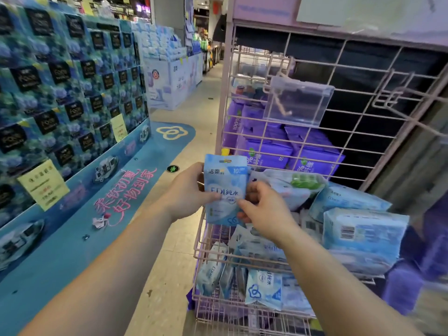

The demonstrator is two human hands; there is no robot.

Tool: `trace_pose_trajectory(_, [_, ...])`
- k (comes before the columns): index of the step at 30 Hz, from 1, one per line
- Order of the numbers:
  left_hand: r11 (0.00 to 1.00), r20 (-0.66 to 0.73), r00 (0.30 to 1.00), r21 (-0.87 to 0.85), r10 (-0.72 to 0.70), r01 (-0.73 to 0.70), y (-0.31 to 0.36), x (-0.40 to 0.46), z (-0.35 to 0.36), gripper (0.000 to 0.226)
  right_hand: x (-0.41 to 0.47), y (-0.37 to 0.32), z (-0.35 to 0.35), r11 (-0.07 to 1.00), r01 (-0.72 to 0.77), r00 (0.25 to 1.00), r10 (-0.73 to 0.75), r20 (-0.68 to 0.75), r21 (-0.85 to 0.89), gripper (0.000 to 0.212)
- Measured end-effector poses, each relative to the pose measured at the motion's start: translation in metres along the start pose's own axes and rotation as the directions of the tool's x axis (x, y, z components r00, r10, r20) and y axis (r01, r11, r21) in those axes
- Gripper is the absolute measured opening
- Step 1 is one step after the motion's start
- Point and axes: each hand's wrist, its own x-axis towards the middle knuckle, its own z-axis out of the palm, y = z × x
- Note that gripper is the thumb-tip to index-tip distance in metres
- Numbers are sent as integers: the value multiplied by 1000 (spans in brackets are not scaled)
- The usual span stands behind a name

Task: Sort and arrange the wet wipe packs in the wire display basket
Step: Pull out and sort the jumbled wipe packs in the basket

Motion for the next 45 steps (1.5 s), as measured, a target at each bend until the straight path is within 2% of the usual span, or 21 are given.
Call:
trace_pose_trajectory(2, [962, -78, 996, 271, 41, -18, -10, 1, 13, 41, -1, 0, -12, 998, -47, 998, 48, 37, -33, 15])
trace_pose_trajectory(4, [931, -158, 987, 365, 40, 21, -22, -3, 25, 37, -10, -1, -32, 996, -57, 997, 60, 44, -67, 15])
trace_pose_trajectory(6, [931, -239, 971, 357, 13, 76, -32, -4, 31, 29, -25, 1, -53, 984, -30, 999, 37, 37, -173, 11])
trace_pose_trajectory(9, [900, -296, 955, 415, -4, 132, -40, 0, 33, 32, -45, 7, -74, 871, 2, 995, 46, 86, -492, 4])
trace_pose_trajectory(13, [916, -348, 932, 332, -104, 226, -37, 0, 33, 46, -62, 14, -69, 737, 70, 977, 85, 196, -672, 24])
trace_pose_trajectory(15, [922, -398, 917, 345, -26, 176, -29, -9, 35, 40, -65, 18, -62, 630, 136, 980, 25, 195, -765, 35])
trace_pose_trajectory(17, [972, -376, 923, 236, 82, 10, -16, -25, 36, 35, -64, 24, -59, 579, 165, 984, -48, 169, -798, 36])
trace_pose_trajectory(18, [988, -299, 947, 133, 116, -79, -9, -34, 35, 34, -62, 25, -58, 582, 159, 987, -70, 145, -797, 32])
trace_pose_trajectory(20, [990, 22, 990, 10, 141, -141, 7, -51, 36, 27, -58, 28, -59, 594, 140, 990, -95, 104, -792, 26])
trace_pose_trajectory(21, [988, 187, 973, 41, 136, -146, 11, -54, 39, 21, -55, 28, -60, 598, 136, 991, -93, 101, -790, 25])
trace_pose_trajectory(22, [980, 283, 951, 117, 125, -164, 12, -55, 45, 16, -52, 28, -61, 606, 136, 991, -82, 109, -784, 24])
trace_pose_trajectory(23, [955, 316, 942, 224, 117, -194, 12, -53, 52, 19, -50, 26, -62, 621, 134, 991, -64, 121, -772, 24])
trace_pose_trajectory(26, [816, 334, 935, 504, 119, -284, 17, -43, 71, 39, -46, 19, -69, 686, 118, 985, 12, 174, -717, 27])
trace_pose_trajectory(28, [774, 338, 934, 557, 119, -300, 19, -40, 75, 32, -46, 16, -75, 720, 113, 975, 54, 217, -684, 31])
trace_pose_trajectory(32, [806, 316, 939, 515, 137, -291, 14, -43, 70, 8, -51, 16, -86, 703, 168, 956, 54, 287, -691, 45])
trace_pose_trajectory(34, [896, 221, 965, 388, 138, -217, 11, -45, 59, 11, -56, 18, -88, 695, 168, 960, 45, 276, -699, 49])
trace_pose_trajectory(36, [973, 102, 987, 181, 125, -142, 9, -46, 44, 24, -60, 20, -89, 749, 141, 974, 12, 226, -647, 35])
trace_pose_trajectory(38, [995, 10, 995, 16, 103, -103, 8, -48, 32, 32, -61, 17, -85, 884, 92, 990, -30, 141, -458, 13])
trace_pose_trajectory(39, [995, -15, 996, -29, 92, -92, 6, -48, 30, 32, -60, 14, -82, 928, 82, 995, -56, 81, -364, 11])
trace_pose_trajectory(42, [996, -25, 997, 38, 79, -78, 1, -48, 36, 26, -47, 6, -65, 954, 115, 982, -151, -112, -279, 14])
trace_pose_trajectory(45, [998, -32, 998, 51, 45, -43, 1, -44, 41, 40, -31, -6, -36, 949, 187, 961, -230, -152, -253, 12])
